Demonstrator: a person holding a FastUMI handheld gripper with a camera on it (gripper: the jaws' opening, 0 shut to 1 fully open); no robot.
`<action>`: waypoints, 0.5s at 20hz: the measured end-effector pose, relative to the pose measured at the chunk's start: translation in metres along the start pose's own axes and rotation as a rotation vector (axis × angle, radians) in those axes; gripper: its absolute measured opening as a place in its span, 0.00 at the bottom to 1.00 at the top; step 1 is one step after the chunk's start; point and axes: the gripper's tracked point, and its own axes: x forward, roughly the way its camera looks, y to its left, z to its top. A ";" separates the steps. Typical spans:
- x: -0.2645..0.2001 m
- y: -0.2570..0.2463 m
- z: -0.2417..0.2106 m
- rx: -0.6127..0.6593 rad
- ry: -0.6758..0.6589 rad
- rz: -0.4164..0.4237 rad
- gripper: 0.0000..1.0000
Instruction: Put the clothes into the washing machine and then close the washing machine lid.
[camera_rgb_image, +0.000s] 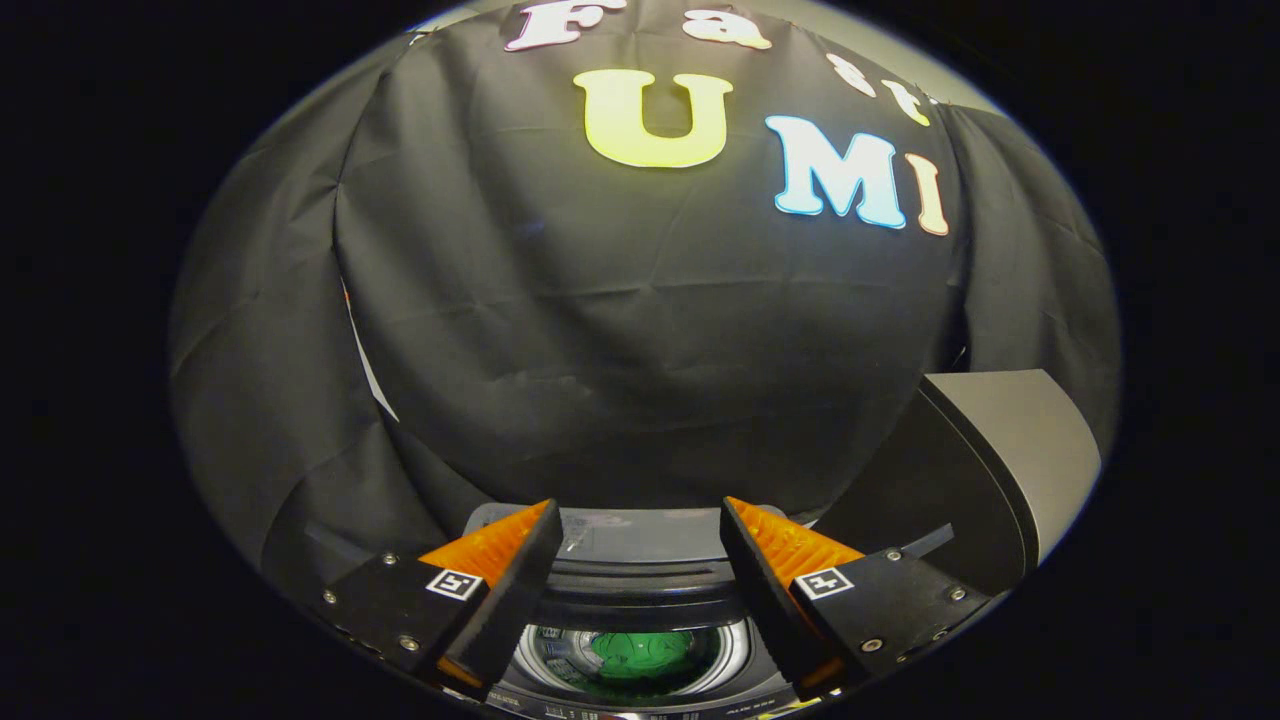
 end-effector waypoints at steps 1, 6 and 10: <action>-0.002 0.000 -0.002 -0.001 0.002 0.001 0.98; -0.015 0.000 -0.027 0.006 0.030 0.003 0.98; -0.023 0.006 -0.054 0.058 0.056 0.033 0.97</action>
